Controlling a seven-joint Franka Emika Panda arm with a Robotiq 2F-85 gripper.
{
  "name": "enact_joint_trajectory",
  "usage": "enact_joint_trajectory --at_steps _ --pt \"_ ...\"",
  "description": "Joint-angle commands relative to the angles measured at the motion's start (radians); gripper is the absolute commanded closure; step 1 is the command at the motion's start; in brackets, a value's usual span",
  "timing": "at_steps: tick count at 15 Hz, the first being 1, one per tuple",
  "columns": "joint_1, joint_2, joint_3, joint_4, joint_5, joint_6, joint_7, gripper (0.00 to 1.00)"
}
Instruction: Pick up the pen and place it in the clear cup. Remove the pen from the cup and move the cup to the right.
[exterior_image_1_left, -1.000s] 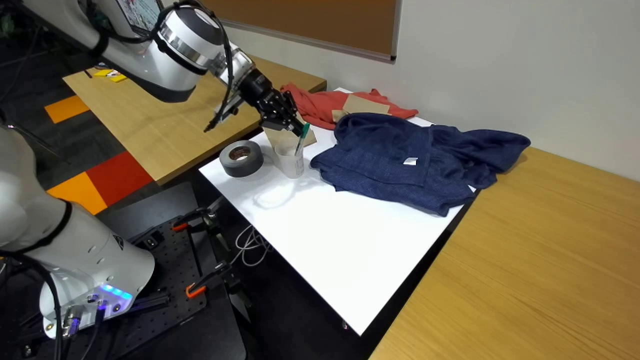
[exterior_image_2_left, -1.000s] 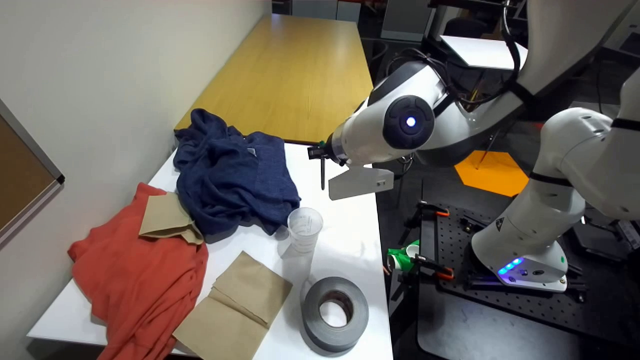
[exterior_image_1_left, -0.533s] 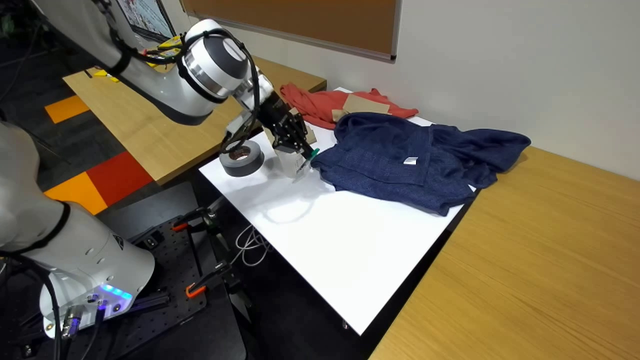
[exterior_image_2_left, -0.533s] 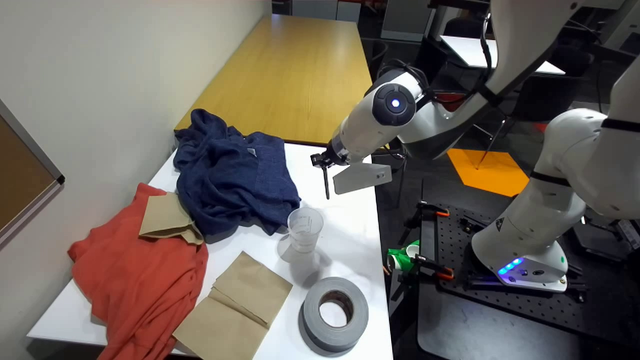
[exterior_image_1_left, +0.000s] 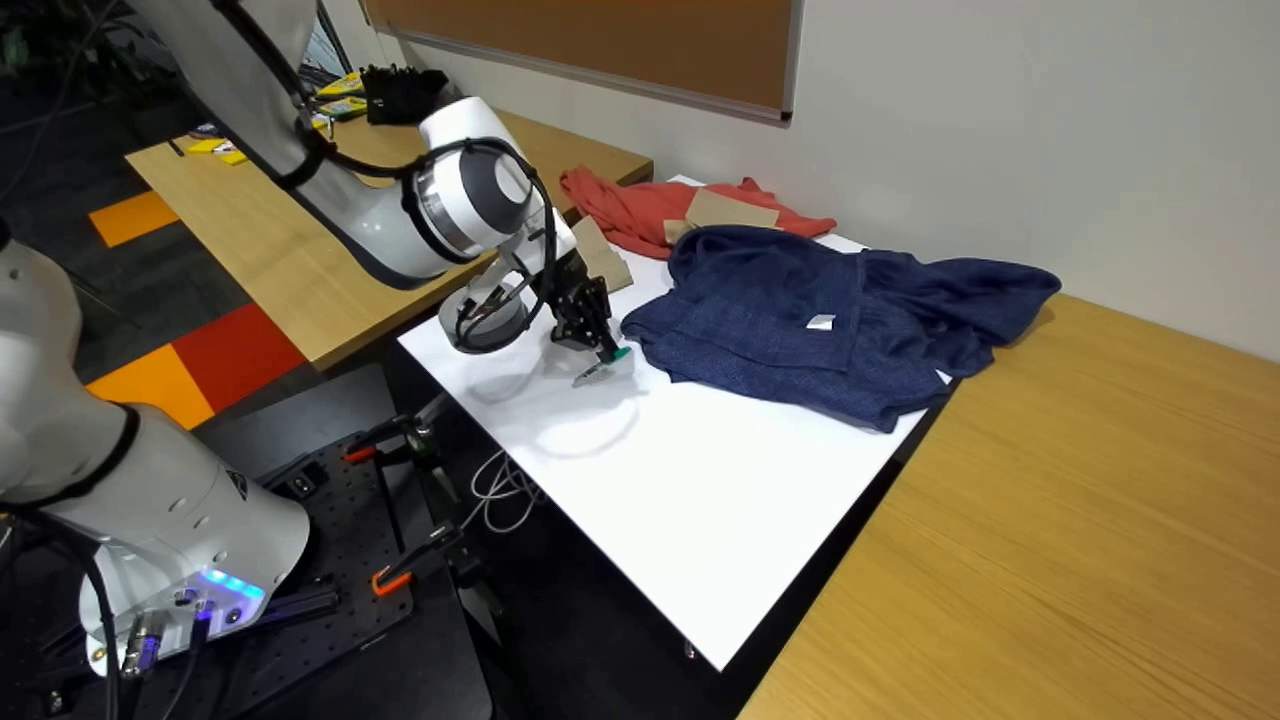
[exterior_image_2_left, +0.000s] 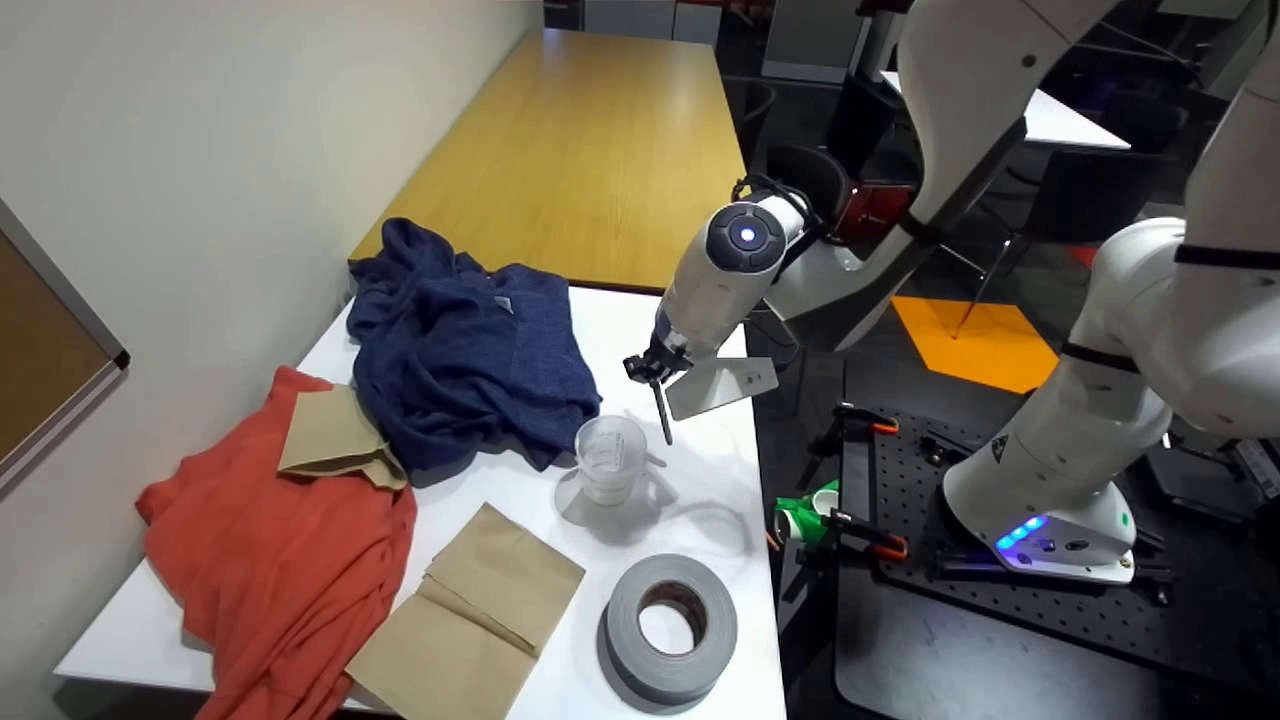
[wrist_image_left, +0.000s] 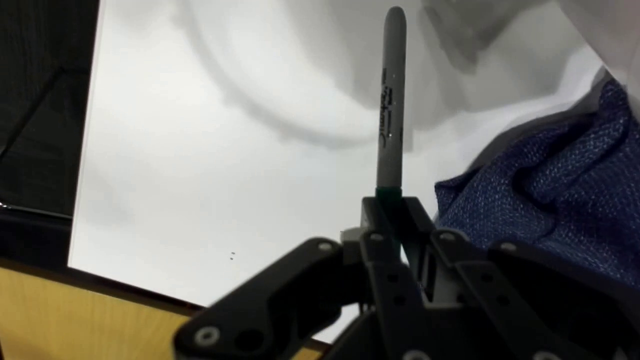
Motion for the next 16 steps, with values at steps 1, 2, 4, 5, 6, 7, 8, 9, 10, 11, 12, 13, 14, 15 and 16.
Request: enact_joint_trajectory --at_steps 1,2,4,5,6,7,8,9,10,11,12,13,14,15,16 --pt "-0.019 0.036 0.012 0.025 0.077 0.019 -0.081 0.60" --pt "-0.017 0.034 0.013 0.027 0.087 0.014 -0.089 0.53" --pt "-0.005 0.020 0.014 0.028 0.089 -0.003 -0.079 0.40" --pt "-0.001 0.012 0.015 0.028 0.087 -0.008 -0.074 0.32" --pt "0.005 0.000 0.015 0.027 0.080 -0.013 -0.065 0.25" --pt "0.010 -0.011 0.017 0.025 0.077 -0.021 -0.060 0.17" --pt "0.015 -0.025 0.019 0.020 0.071 -0.018 -0.061 0.10" --pt "0.023 -0.042 0.020 0.016 0.066 -0.024 -0.052 0.03" --pt "0.030 -0.059 0.021 0.012 0.060 -0.024 -0.048 0.00" --pt "0.036 -0.077 0.024 0.007 0.057 -0.024 -0.048 0.00" --pt "0.042 -0.093 0.028 0.004 0.060 -0.026 -0.049 0.00" --pt "0.046 -0.111 0.034 -0.002 0.064 -0.024 -0.054 0.00" --pt "0.050 -0.126 0.039 -0.006 0.070 -0.025 -0.059 0.00" --pt "0.051 -0.140 0.046 -0.014 0.082 -0.019 -0.072 0.00" --pt "0.052 -0.151 0.052 -0.023 0.105 -0.012 -0.092 0.00"
